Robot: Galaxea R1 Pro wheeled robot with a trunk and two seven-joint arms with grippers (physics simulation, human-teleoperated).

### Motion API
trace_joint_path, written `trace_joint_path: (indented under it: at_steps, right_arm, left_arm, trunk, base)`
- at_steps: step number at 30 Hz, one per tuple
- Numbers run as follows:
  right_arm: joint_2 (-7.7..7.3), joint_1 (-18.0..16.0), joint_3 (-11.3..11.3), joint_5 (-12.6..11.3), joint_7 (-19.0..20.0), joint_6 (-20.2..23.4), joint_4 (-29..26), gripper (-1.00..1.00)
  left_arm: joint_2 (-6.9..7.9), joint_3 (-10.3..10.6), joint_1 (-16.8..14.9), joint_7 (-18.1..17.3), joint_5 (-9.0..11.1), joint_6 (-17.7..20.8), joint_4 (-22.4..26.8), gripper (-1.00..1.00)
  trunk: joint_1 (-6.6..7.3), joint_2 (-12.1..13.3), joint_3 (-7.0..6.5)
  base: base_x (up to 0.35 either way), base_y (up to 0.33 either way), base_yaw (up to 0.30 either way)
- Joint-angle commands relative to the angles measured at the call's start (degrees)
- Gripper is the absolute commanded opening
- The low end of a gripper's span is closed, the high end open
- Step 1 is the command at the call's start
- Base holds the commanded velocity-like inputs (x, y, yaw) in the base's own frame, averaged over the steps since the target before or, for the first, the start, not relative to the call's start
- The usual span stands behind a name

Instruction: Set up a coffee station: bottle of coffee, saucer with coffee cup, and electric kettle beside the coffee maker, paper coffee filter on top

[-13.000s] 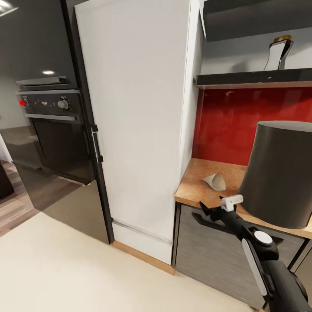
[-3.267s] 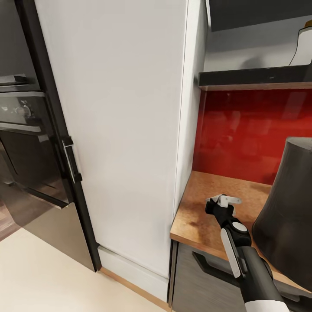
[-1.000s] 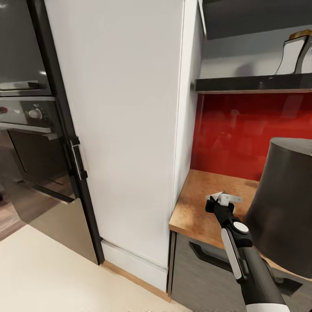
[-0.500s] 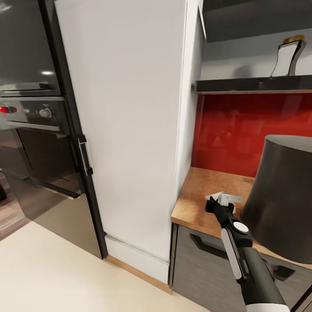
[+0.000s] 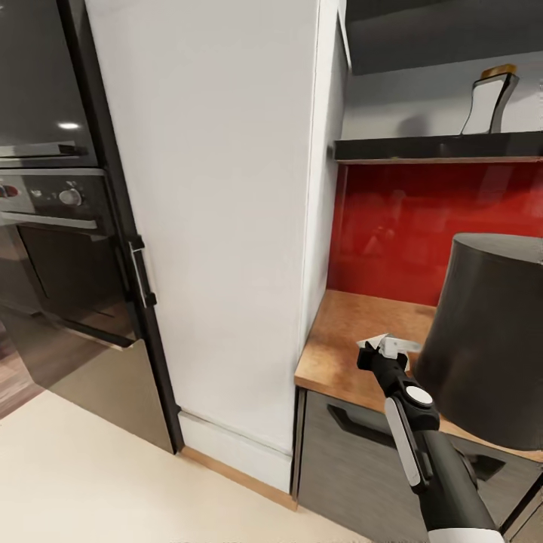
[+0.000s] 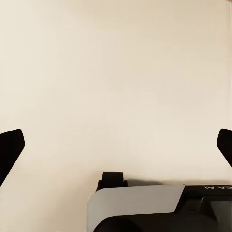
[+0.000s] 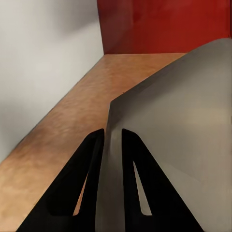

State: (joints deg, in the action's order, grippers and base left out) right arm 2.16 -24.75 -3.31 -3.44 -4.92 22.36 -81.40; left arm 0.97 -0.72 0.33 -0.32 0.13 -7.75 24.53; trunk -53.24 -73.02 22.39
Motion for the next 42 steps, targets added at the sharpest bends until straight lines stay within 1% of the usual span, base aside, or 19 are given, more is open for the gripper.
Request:
trace_joint_path:
  at_steps: [1, 4, 5, 6, 7, 12, 25, 42]
  right_arm:
    - [0.03, -0.03, -0.03, -0.6, -0.21, 0.24, -0.08, -1.0]
    - [0.03, -0.03, 0.02, -0.6, -0.19, 0.23, -0.08, -1.0]
    - [0.03, -0.03, 0.79, -0.6, -0.19, 0.23, -0.08, -1.0]
    - [0.03, -0.03, 1.95, -0.6, -0.18, 0.21, -0.08, -1.0]
    - [0.03, -0.03, 5.62, -0.54, -0.22, 0.1, -0.08, -1.0]
    - [0.03, 0.02, 6.85, -0.52, -0.21, 0.06, -0.2, -1.0]
    - [0.03, 0.05, 7.12, -0.51, -0.23, 0.05, -0.91, -1.0]
    - [0.0, 0.05, 7.14, -0.51, -0.2, 0.05, -0.95, -1.0]
  left_arm:
    - [-0.01, -0.07, 0.02, -0.03, 0.02, -0.08, 0.06, 1.0]
    - [-0.01, -0.07, 0.02, -0.03, 0.03, -0.08, 0.02, 1.0]
    - [-0.01, -0.07, 0.02, -0.03, 0.04, -0.08, 0.02, 1.0]
    - [-0.01, -0.07, 0.02, -0.03, 0.04, -0.08, 0.03, 1.0]
    - [-0.01, -0.07, 0.02, -0.03, 0.04, -0.08, 0.04, 1.0]
    - [-0.01, -0.07, 0.02, -0.03, 0.04, -0.08, 0.06, 1.0]
    - [0.0, -0.07, 0.02, -0.03, 0.04, -0.08, 0.08, 1.0]
    - [0.0, -0.07, 0.02, -0.03, -0.03, -0.08, 0.0, 1.0]
  trunk:
    - [0.0, -0.03, 0.05]
    - [0.0, -0.03, 0.05]
    - [0.0, -0.03, 0.05]
    - [0.0, -0.03, 0.05]
    - [0.0, -0.03, 0.05]
    - [0.0, -0.03, 0.05]
    - [0.0, -0.03, 0.05]
    - [3.73, 6.78, -3.0]
  base:
    - [-0.105, 0.006, -0.046]
    - [-0.192, 0.041, -0.026]
    - [-0.257, 0.076, -0.012]
    - [-0.277, 0.089, -0.008]
    - [-0.117, 0.04, -0.002]
    - [-0.055, 0.019, -0.001]
    - [-0.004, 0.002, 0.0]
    - [0.0, 0.0, 0.0]
